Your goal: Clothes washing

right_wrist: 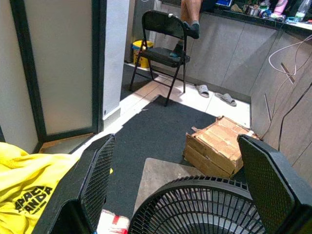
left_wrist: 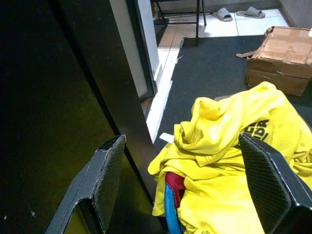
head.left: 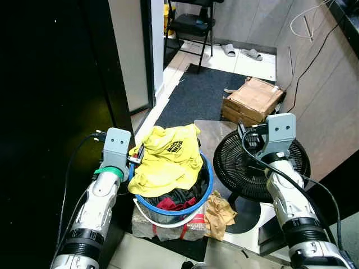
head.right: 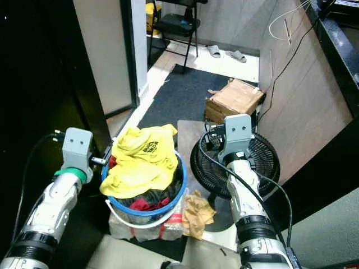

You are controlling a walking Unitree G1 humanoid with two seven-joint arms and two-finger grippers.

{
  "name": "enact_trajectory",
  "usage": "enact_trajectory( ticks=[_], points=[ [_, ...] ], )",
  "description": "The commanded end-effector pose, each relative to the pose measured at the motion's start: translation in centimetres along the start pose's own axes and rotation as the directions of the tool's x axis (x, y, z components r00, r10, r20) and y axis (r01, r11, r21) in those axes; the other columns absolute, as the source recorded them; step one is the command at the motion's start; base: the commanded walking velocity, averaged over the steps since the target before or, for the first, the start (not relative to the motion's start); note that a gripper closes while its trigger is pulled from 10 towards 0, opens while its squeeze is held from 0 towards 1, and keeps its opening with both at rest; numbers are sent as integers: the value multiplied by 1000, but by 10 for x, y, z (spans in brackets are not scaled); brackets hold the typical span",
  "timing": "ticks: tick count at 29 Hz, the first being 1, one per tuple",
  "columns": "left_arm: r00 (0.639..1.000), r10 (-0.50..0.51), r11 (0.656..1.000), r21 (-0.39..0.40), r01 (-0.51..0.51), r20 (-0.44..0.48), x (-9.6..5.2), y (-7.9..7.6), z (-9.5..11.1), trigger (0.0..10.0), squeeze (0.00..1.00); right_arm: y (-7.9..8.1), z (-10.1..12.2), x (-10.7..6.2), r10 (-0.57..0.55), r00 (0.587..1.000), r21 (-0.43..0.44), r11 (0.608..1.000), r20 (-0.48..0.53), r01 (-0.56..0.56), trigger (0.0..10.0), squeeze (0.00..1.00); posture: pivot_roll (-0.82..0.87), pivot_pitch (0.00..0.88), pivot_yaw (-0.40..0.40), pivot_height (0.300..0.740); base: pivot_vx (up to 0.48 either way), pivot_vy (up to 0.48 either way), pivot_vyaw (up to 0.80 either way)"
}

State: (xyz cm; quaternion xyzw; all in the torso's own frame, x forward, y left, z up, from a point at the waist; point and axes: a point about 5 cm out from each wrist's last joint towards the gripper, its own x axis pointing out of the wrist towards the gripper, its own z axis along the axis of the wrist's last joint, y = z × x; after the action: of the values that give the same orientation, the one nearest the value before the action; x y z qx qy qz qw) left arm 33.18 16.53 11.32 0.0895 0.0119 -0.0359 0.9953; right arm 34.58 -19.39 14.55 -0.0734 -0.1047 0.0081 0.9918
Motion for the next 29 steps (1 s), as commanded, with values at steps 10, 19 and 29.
enact_trajectory(
  ticks=[10,19,29],
  points=[
    [1000,8,1000,-6,-8,-7,0,0,-3,10000,0,-2,-3,0,-5,1000,12,1000,-10,5,10000,0,-19,32,2,675,0,0,0],
    [1000,12,1000,-6,-12,-2,0,1,-3,10000,0,-2,-2,0,-3,1000,13,1000,-8,3,10000,0,-20,34,2,645,0,0,0],
    [1000,16,1000,-5,-16,-3,0,2,-3,10000,0,-2,-3,-1,-4,1000,14,1000,-11,4,10000,0,-19,41,2,615,0,0,0]
  ],
)
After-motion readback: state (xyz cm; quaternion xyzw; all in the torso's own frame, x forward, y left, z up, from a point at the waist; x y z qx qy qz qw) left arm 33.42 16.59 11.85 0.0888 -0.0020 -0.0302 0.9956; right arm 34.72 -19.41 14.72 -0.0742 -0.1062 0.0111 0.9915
